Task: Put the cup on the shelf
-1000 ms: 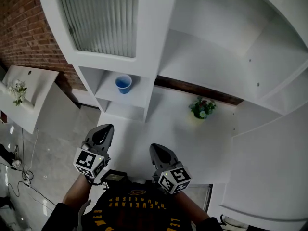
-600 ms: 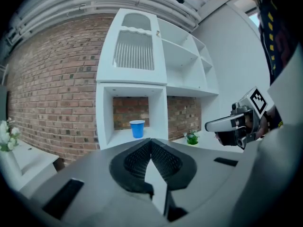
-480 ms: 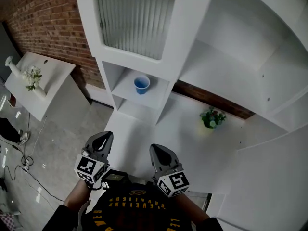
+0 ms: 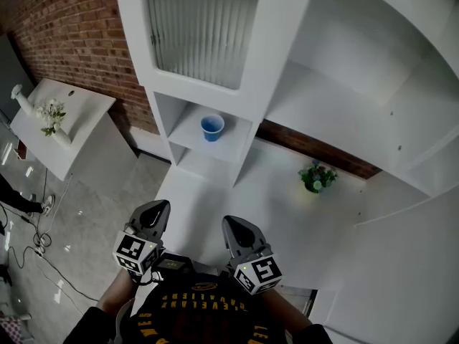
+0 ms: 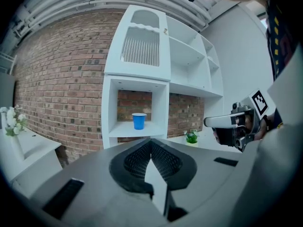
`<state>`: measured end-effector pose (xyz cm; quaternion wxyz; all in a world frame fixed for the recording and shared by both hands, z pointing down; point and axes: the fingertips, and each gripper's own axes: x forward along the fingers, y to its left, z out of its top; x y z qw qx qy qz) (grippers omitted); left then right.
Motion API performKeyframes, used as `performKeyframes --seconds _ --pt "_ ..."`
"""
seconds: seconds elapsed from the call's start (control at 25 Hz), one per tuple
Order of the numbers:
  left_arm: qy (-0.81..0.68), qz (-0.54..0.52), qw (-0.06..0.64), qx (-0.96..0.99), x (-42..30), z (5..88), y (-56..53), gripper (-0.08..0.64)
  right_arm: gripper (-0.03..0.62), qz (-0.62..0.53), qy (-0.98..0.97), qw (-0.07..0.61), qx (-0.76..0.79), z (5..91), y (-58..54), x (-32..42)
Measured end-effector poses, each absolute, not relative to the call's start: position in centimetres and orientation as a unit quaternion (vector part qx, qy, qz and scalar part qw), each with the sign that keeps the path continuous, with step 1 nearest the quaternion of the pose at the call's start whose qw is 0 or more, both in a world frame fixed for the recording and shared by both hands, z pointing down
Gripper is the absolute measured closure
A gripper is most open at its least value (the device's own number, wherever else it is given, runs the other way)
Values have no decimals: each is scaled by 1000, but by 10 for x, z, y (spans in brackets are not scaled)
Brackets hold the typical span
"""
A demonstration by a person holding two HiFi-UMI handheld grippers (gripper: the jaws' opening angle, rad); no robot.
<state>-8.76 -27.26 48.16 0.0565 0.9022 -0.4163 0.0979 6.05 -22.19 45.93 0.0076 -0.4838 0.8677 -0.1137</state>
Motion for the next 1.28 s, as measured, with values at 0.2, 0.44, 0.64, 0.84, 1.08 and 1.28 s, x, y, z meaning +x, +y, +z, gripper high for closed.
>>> performKeyframes --seconds 0.2,0.44,0.64,0.84,1.08,1.28 --pt "-406 102 59 906 -80 484 -276 557 589 -115 865 2 -489 463 -221 64" --pt "-395 103 61 911 -73 485 -280 556 589 -120 862 -2 -492 466 -221 64" --pt "-393 102 67 911 -73 488 -285 557 589 -125 859 -5 -496 468 -222 66" --pt "-389 100 77 913 -73 491 -289 557 589 -128 856 -8 -500 469 -224 67" --pt "-384 99 78 915 -68 493 -294 555 589 -134 851 -7 -507 473 -225 72" --pt "-376 90 79 919 -64 493 -299 556 589 -140 847 -7 -513 476 -224 77"
